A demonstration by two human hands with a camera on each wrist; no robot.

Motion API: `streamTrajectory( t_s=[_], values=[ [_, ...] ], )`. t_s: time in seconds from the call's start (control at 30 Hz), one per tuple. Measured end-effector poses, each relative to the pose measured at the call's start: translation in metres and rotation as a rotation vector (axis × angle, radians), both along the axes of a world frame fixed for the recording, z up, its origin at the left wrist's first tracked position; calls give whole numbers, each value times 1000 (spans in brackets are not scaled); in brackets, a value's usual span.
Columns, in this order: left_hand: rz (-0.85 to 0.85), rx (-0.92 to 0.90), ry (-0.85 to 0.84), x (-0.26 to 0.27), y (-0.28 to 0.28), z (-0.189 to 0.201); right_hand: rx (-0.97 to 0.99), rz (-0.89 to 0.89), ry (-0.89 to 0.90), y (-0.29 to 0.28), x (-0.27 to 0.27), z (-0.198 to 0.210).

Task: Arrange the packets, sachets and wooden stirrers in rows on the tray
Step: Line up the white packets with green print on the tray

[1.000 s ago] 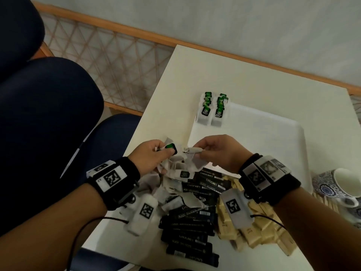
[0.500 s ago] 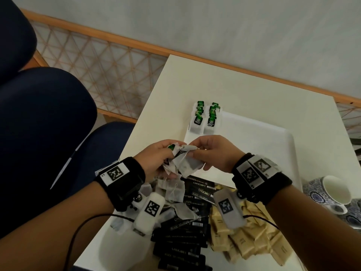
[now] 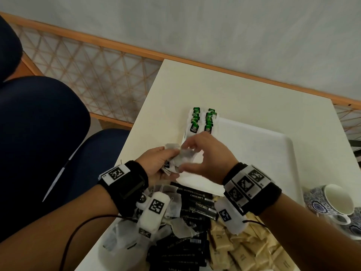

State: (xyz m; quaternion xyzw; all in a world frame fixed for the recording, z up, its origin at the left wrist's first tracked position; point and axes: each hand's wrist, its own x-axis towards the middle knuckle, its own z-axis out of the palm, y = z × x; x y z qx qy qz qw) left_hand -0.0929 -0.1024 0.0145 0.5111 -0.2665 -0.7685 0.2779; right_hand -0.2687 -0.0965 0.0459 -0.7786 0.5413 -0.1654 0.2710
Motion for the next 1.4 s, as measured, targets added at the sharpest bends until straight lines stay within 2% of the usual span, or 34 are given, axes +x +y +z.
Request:
streamTrajectory(
  t_s=[0.1, 0.27, 0.47, 0.6, 0.7, 0.8, 0.9, 1.1, 1.23, 1.4],
  values=[
    [-31, 7, -3, -3, -8, -2, -77, 130, 91, 1, 1, -9],
    [53, 44, -61, -3, -20, -8, -84, 103, 44, -10, -2, -20],
    [42, 71, -47, -3, -27, -11, 120, 83, -17, -20, -5, -21],
    [72, 47, -61, -6, -30, -12, 210, -60, -123, -24, -8, -37],
    [143, 2, -100, 3, -36, -14, 215, -132, -5, -33, -17, -44],
    [197, -9, -126, 16, -41, -15, 313, -141, 221, -40, -23, -48],
    [223, -16, -146, 24, -42, -15, 384, -187, 347, -42, -23, -56],
    [185, -12, -152, 23, -38, -19, 361, 0, 455, -43, -12, -59],
    [161, -6, -143, 18, -36, -19, 388, 60, 383, -43, -11, -55],
    [129, -32, -144, 15, -37, -18, 318, -70, 174, -52, -19, -37]
  ],
)
